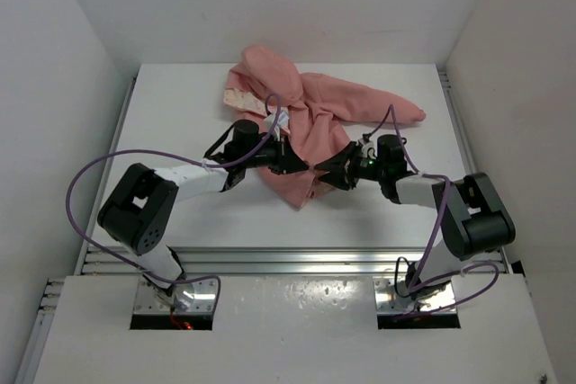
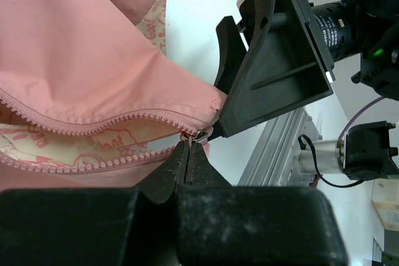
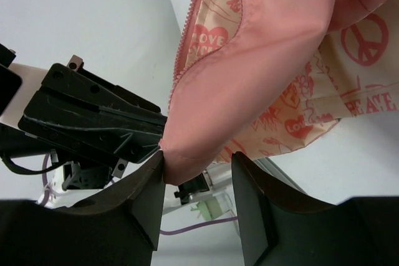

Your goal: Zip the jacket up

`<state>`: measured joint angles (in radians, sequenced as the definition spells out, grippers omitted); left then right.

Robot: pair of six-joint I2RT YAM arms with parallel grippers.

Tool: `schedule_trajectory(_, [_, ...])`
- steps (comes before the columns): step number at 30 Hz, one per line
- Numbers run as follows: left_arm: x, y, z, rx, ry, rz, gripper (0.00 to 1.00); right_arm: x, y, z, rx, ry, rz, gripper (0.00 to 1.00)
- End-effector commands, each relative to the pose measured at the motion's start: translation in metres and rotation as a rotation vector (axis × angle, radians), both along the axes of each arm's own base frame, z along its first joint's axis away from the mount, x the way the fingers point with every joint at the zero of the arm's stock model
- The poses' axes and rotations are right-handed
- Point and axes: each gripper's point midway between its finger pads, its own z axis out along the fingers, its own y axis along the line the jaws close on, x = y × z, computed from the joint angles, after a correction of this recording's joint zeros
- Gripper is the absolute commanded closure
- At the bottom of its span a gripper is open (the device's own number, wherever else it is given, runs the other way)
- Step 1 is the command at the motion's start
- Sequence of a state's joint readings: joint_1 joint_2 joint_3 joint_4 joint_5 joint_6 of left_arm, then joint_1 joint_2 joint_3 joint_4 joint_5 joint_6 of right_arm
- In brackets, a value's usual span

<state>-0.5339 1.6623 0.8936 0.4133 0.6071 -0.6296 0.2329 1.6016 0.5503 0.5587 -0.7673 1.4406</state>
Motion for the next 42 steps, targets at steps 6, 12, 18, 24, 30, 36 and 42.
schedule_trajectory(6, [0.009,0.0,0.027,-0.053,-0.077,0.001,1.0,0.014,0.005,0.018,0.008,-0.091,0.008,0.55])
schedule_trajectory(12, [0.005,0.002,0.023,-0.048,-0.069,0.001,1.0,0.03,0.007,0.026,0.013,-0.121,0.001,0.59])
schedule_trajectory(18, [0.001,-0.001,0.023,-0.047,-0.076,-0.019,1.0,0.032,0.01,0.027,0.013,-0.138,0.012,0.81])
schedule_trajectory(24, [0.008,-0.001,0.022,-0.033,-0.07,0.008,1.0,0.023,0.009,0.028,0.02,-0.154,0.025,1.0])
schedule_trajectory(30, [0.032,0.006,0.011,0.092,-0.113,0.067,1.0,0.001,0.008,0.024,-0.006,-0.185,0.096,1.0])
schedule_trajectory(36, [0.056,0.024,0.011,0.154,-0.172,0.146,1.0,-0.01,-0.002,0.016,-0.051,-0.196,0.117,1.0])
schedule_trajectory(42, [0.072,0.039,0.008,0.2,-0.209,0.212,1.0,-0.012,-0.015,0.015,-0.078,-0.206,0.113,1.0])
